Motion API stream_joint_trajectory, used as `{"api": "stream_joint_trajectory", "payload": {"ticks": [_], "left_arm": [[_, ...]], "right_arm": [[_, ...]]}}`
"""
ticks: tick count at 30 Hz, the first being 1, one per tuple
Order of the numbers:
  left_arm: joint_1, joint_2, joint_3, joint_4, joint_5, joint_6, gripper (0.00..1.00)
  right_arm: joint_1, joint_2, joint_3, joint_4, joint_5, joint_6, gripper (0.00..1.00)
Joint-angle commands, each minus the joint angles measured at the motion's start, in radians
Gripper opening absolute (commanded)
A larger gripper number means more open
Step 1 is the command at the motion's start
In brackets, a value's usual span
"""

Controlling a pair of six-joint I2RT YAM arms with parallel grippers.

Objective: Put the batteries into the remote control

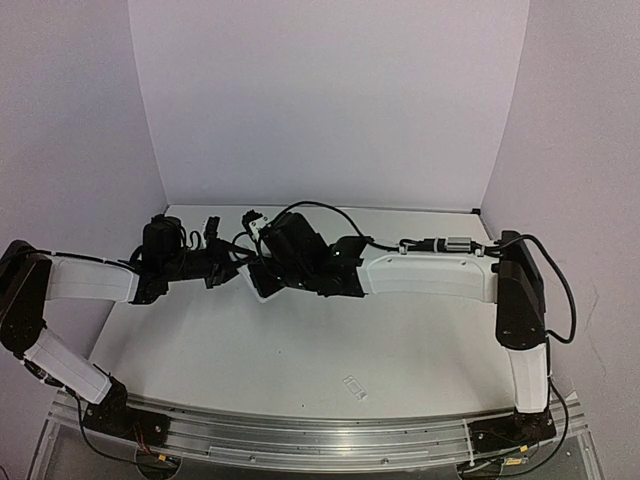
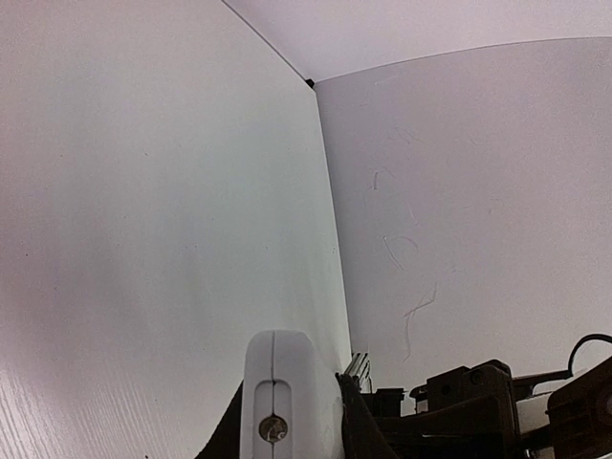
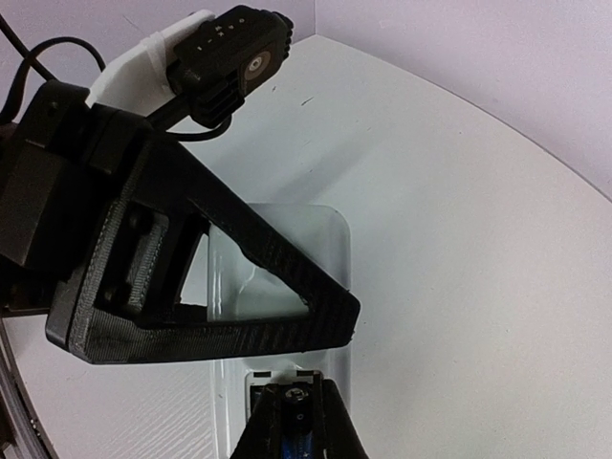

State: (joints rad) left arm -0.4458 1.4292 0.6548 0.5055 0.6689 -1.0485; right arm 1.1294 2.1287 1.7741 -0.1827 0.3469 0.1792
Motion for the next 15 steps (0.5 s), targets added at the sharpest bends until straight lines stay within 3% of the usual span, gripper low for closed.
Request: {"api": "stream_joint_trajectory", "payload": {"ticks": [1, 5, 9, 15], "left_arm": [[-0.033, -0.089, 0.152, 0.436, 0.179, -0.088, 0.0], [-0.033, -0.056, 0.156, 0.459, 0.179, -0.123, 0.0], [-0.033, -0.027, 0.166, 0.529, 0.209, -0.168, 0.0], [-0.033, -0.029, 0.173, 0.511, 0.214, -0.16, 0.0]], "right_arm": [[0.014, 0.145, -0.102, -0.374, -0.144, -0.049, 0.08], [0.038, 0.125, -0.138, -0.334, -0.157, -0.144, 0.08], [0.043, 0.124, -0.155, -0.328, -0.124, -0.159, 0.09], [0.043, 0.131, -0.16, -0.328, -0.134, -0.153, 0.1]]}}
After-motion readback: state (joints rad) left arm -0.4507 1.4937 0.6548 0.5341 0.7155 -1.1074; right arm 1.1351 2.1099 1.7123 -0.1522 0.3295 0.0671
